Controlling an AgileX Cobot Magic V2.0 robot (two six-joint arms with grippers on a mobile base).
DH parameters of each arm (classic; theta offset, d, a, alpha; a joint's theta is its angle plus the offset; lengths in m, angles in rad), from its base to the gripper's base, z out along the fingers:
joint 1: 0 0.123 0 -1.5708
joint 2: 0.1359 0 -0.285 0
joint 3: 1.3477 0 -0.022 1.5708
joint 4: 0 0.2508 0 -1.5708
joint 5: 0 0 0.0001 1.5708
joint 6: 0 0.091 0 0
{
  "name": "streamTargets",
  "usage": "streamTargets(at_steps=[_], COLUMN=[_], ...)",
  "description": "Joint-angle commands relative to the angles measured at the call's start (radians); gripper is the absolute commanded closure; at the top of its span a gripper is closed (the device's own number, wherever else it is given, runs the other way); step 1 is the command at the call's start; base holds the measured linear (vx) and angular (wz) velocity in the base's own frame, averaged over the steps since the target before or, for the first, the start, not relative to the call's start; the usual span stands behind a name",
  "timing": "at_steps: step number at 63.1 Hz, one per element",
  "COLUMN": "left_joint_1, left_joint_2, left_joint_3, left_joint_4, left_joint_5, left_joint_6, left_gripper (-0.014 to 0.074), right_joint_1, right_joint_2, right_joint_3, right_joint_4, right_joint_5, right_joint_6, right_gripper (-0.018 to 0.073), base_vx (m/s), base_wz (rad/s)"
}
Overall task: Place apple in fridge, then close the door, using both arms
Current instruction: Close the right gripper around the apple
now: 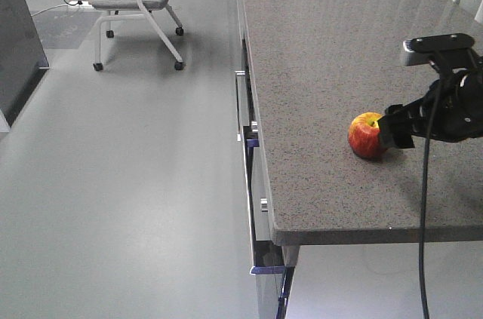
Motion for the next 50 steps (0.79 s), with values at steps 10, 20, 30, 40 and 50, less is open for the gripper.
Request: streamTargets(at_steps=[10, 20, 30, 40, 50], left_joint_1=[0.000, 0.000, 0.000, 0.000, 0.000], left_joint_2=[-0.015, -0.015, -0.015, -0.015, -0.015], left_joint_3=[0.021, 0.021, 0.021, 0.021, 0.021], left_joint_4=[-0.010, -0.010, -0.010, -0.010, -0.010], left_joint_5=[-0.076, -0.076, -0.076, -0.076, -0.076], left_joint_6=[-0.006, -0.006, -0.006, -0.006, -0.006], left_gripper=[0.0603, 0.0603, 0.0603, 0.0603, 0.0603], right_joint_1=[0.009, 0.009, 0.009, 0.009, 0.009], right_joint_2=[0.081, 0.158, 0.234, 0.296, 0.328], right_joint_3=[-0.123, -0.188, -0.250, -0.282, -0.282], right_joint_4=[0.011, 0.026, 0.036, 0.058, 0.058], right_joint_5=[-0.074, -0.090, -0.099, -0.124, -0.139], right_joint_6=[-0.040, -0.051, -0.067, -0.070, -0.070], right_gripper=[-0.0075, -0.0074, -0.0073, -0.0069, -0.0048], base_vx=[0.00, 0.00, 0.00, 0.00, 0.00], base_wz=[0.00, 0.00, 0.00, 0.00, 0.00])
